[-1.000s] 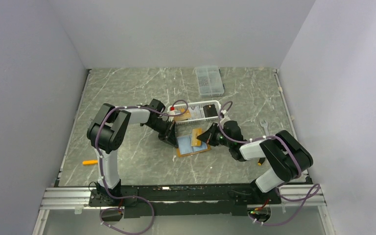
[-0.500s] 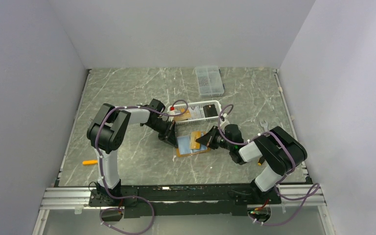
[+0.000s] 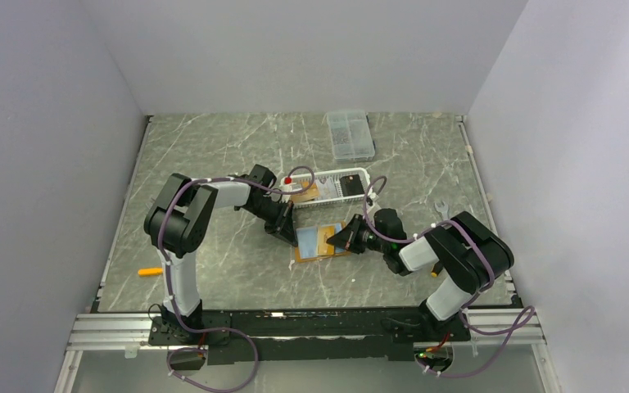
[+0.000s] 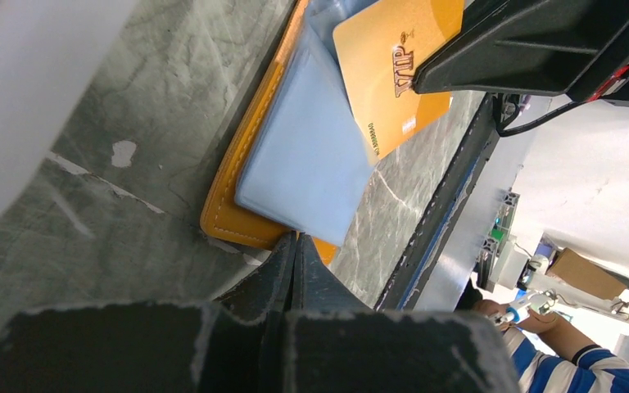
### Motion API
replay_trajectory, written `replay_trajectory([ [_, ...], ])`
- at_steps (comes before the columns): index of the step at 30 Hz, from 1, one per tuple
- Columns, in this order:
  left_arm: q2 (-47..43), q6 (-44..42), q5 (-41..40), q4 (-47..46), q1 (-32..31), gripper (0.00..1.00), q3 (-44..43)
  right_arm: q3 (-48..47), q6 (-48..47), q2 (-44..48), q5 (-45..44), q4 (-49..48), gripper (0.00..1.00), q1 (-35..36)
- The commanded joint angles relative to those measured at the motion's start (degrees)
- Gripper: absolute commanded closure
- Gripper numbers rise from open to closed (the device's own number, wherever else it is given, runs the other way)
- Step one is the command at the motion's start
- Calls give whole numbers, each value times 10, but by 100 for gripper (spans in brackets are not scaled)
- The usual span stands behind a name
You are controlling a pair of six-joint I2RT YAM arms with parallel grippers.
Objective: Put the credit cards into the card holder
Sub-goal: Insert the credit card into the card holder.
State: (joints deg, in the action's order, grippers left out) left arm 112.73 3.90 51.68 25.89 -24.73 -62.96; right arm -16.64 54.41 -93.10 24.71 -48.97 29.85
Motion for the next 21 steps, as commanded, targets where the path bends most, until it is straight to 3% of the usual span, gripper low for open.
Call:
replay_trajectory([
  [1,-25,-11,0,-7,-3,100,0,-1,-26,3,14,39,100,4],
  [21,-29,-11,3,-7,-4,100,-3,-87,-96,-56,76,156,100,-4],
])
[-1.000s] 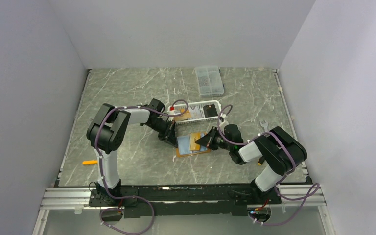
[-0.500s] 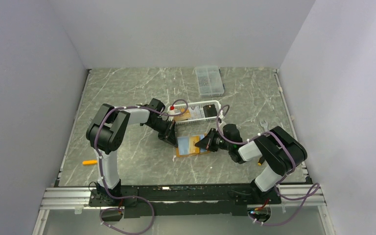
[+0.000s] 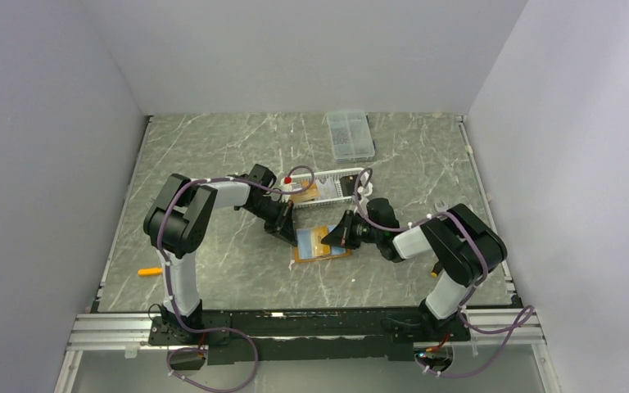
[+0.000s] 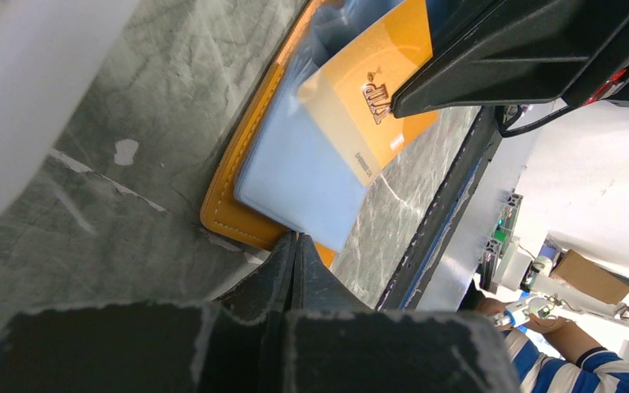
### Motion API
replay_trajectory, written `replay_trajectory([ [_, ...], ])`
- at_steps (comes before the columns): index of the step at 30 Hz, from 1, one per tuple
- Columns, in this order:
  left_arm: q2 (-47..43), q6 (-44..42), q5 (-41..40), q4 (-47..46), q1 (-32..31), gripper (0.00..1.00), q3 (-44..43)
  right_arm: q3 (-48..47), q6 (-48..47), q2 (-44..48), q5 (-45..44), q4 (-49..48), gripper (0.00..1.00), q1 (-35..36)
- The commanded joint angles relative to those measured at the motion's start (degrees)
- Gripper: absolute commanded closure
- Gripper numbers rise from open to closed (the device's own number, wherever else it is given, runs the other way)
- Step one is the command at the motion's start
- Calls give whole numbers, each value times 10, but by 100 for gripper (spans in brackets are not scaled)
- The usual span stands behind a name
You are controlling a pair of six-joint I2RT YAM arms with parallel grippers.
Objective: Put the credit cards into the card holder
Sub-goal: Insert the credit card into the card holder.
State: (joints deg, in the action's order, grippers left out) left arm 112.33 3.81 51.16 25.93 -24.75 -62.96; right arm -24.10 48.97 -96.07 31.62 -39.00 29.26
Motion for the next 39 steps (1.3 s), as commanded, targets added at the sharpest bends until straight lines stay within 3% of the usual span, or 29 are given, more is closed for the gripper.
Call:
replay_trajectory([
  [1,-25,-10,8,-8,-4,100,-3,-15,-43,-30,11,58,100,2],
  [12,-24,-5,10,-12,-3,100,-3,-44,-81,-47,30,117,98,4],
  [16,-28,-10,5,-9,-4,100,-1,-37,-91,2,-42,172,69,13],
  [19,-29,-10,4,-10,-4,100,2,-36,-108,64,-122,232,59,38],
  [39,-21,-7,6,-17,-7,100,2,-170,-173,31,-274,424,51,156],
])
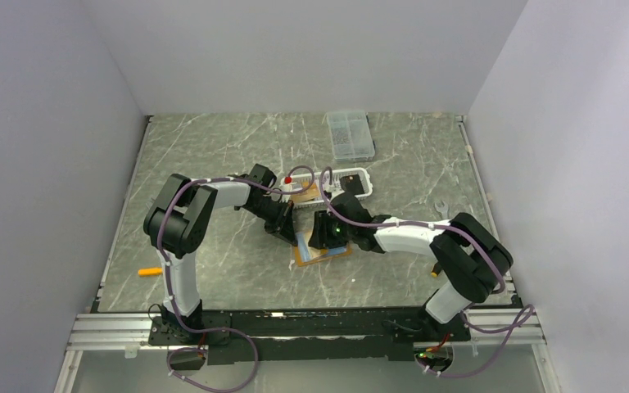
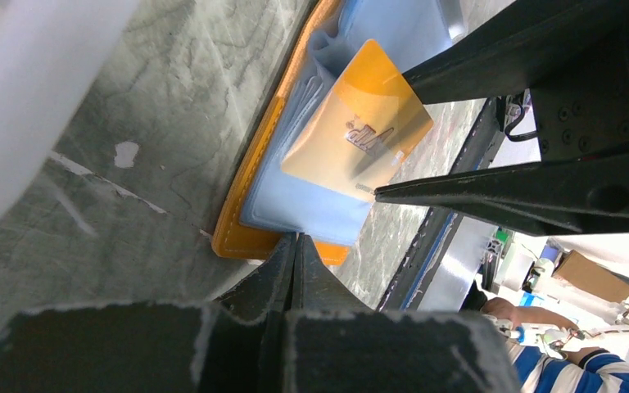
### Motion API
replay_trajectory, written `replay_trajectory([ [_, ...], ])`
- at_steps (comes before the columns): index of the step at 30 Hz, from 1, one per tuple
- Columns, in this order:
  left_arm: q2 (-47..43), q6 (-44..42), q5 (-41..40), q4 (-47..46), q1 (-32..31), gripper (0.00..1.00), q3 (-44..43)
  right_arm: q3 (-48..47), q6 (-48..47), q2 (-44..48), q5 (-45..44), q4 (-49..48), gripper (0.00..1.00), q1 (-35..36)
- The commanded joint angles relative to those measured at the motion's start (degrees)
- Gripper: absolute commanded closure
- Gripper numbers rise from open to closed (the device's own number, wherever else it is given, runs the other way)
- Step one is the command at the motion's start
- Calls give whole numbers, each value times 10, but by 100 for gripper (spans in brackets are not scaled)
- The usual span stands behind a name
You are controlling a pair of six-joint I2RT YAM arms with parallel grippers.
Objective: Put the credit cards into the card holder
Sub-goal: Insert the credit card into the card holder.
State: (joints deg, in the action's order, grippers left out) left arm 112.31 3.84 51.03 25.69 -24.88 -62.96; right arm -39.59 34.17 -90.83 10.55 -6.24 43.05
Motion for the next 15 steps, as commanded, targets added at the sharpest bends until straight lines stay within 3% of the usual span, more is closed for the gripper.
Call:
replay_trajectory([
  [1,-21,-8,7,-14,-6,100,2,-16,-26,-15,-70,107,51,19],
  [9,-24,-13,1,-8,-7,100,1,4,-35,52,-103,110,47,19],
  [15,-24,-15,-2,-6,-7,100,-2,-7,-33,29,-95,88,46,42],
])
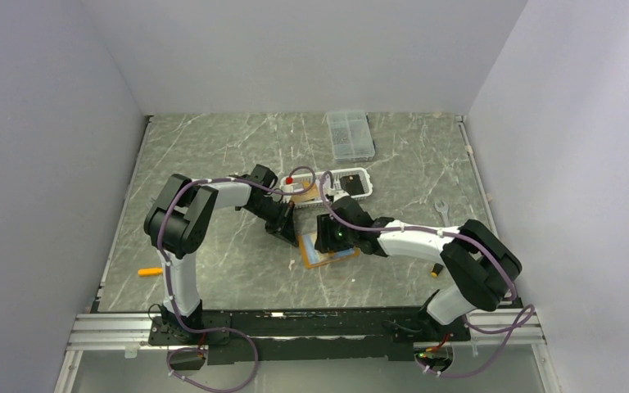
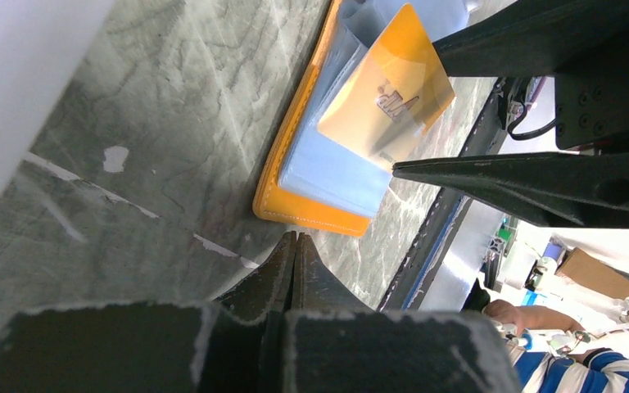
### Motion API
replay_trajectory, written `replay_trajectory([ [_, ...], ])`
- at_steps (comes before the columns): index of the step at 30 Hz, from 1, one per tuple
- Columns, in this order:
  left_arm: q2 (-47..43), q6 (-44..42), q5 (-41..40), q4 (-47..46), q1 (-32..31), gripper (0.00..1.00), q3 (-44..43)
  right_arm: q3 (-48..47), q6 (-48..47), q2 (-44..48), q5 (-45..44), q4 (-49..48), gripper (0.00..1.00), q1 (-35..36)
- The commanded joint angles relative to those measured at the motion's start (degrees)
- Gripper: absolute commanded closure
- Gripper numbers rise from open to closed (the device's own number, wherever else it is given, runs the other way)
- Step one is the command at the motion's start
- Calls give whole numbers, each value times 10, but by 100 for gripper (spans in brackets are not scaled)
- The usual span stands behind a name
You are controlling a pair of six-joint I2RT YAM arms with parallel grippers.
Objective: Put the credit cards into the card holder
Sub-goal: Insert the credit card into the card holder.
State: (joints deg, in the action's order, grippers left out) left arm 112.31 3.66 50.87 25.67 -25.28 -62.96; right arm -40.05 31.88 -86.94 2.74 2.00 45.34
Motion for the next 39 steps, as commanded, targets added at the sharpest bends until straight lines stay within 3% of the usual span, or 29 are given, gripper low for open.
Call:
replay_trajectory([
  [1,-22,-14,0,-6,-3,100,-1,-10,-11,-18,-19,5,46,27],
  [9,-17,-22,-13,-5,-5,100,-5,-46,-13,-46,-67,43,37,79],
  [17,-16,-25,-18,0,-4,100,-3,-67,-46,-16,-158,105,36,101],
  [23,-17,-26,-19,0,-5,100,-2,-80,-41,-57,-146,80,36,136],
  [39,-16,-58,-6,25,-5,100,-25,-76,-62,-21,-71,-3,44,147],
])
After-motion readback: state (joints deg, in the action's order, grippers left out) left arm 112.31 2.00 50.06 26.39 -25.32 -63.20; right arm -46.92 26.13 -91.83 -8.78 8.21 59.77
